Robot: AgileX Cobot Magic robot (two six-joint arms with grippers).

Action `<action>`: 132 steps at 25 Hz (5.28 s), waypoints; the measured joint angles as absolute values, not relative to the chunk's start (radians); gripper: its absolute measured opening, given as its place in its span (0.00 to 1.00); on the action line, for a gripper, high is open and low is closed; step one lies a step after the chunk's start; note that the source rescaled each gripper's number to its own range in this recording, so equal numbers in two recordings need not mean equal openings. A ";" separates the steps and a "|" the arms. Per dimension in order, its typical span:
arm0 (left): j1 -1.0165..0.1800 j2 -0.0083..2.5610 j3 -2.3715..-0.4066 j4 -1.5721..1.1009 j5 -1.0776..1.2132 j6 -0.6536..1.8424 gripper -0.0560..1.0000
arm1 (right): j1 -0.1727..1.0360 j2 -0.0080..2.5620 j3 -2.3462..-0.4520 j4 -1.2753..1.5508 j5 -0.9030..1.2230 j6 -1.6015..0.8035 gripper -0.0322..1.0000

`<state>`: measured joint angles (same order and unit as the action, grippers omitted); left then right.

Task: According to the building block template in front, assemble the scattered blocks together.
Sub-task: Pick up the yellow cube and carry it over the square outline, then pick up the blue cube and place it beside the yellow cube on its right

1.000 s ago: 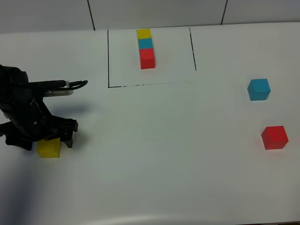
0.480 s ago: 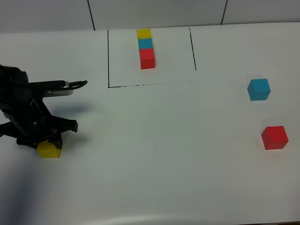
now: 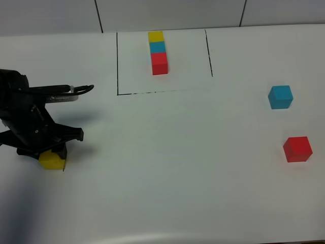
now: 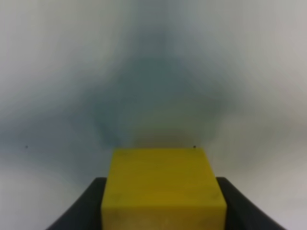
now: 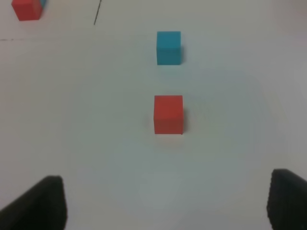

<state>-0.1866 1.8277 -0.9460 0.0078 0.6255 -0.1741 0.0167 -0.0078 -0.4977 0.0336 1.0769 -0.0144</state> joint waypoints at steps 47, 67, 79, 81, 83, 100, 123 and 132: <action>-0.642 2.495 -2.210 0.008 1.190 0.795 0.05 | 0.017 -0.008 -0.498 0.034 1.077 -0.014 0.75; -0.648 2.531 -2.210 0.009 1.190 0.854 0.05 | 0.017 -0.008 -0.498 0.034 1.077 -0.014 0.75; -0.648 2.532 -2.210 0.009 1.190 0.911 0.05 | 0.017 -0.008 -0.498 0.034 1.077 -0.014 0.75; -0.648 2.537 -2.211 0.010 1.190 0.916 0.05 | 0.017 -0.008 -0.498 0.034 1.077 -0.014 0.75; -0.648 2.539 -2.212 0.010 1.190 0.920 0.05 | 0.017 -0.008 -0.498 0.034 1.077 -0.014 0.75; -0.648 2.545 -2.218 0.008 1.191 0.960 0.05 | 0.017 -0.008 -0.498 0.034 1.077 -0.014 0.75; -0.648 2.429 -2.218 0.000 1.191 0.825 0.87 | 0.017 -0.008 -0.498 0.034 1.077 -0.014 0.75; -0.647 2.328 -2.218 0.062 1.192 0.599 0.87 | 0.017 -0.008 -0.498 0.034 1.077 -0.014 0.75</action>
